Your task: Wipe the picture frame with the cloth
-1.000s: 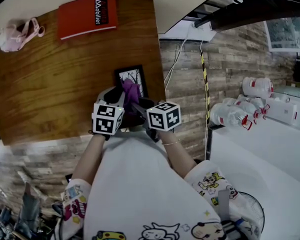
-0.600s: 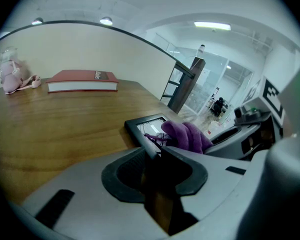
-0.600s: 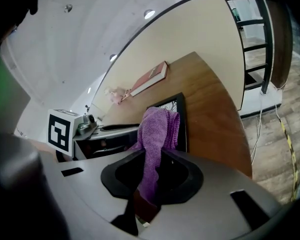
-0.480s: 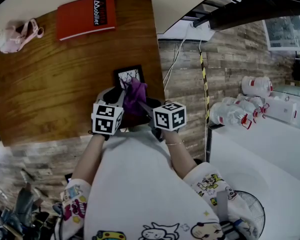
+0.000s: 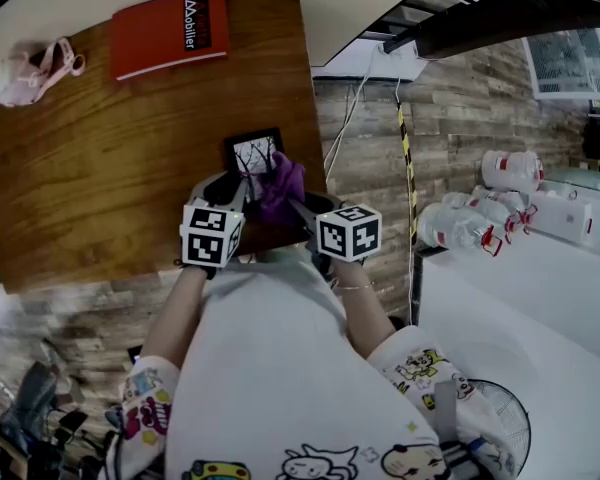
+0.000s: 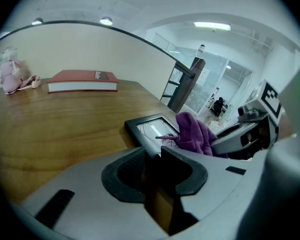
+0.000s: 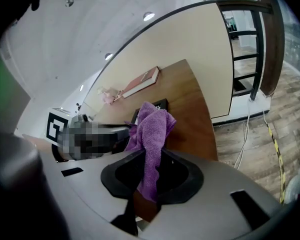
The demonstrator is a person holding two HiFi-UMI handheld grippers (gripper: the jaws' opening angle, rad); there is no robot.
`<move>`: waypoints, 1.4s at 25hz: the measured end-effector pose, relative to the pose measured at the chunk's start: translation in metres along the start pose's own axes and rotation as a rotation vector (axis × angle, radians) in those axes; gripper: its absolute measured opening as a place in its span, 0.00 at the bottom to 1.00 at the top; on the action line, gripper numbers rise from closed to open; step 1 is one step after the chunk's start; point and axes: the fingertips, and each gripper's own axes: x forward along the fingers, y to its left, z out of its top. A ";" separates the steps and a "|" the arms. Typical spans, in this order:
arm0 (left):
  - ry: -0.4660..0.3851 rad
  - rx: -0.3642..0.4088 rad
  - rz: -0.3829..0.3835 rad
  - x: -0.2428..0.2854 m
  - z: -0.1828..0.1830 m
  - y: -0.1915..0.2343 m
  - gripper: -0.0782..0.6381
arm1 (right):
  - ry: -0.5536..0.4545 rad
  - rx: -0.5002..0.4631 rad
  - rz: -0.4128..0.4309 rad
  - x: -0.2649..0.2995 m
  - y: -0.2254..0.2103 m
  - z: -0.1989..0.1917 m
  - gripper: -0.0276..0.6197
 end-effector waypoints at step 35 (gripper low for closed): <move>-0.068 0.040 0.007 -0.025 0.026 0.003 0.25 | -0.238 -0.149 -0.103 -0.082 -0.011 0.085 0.15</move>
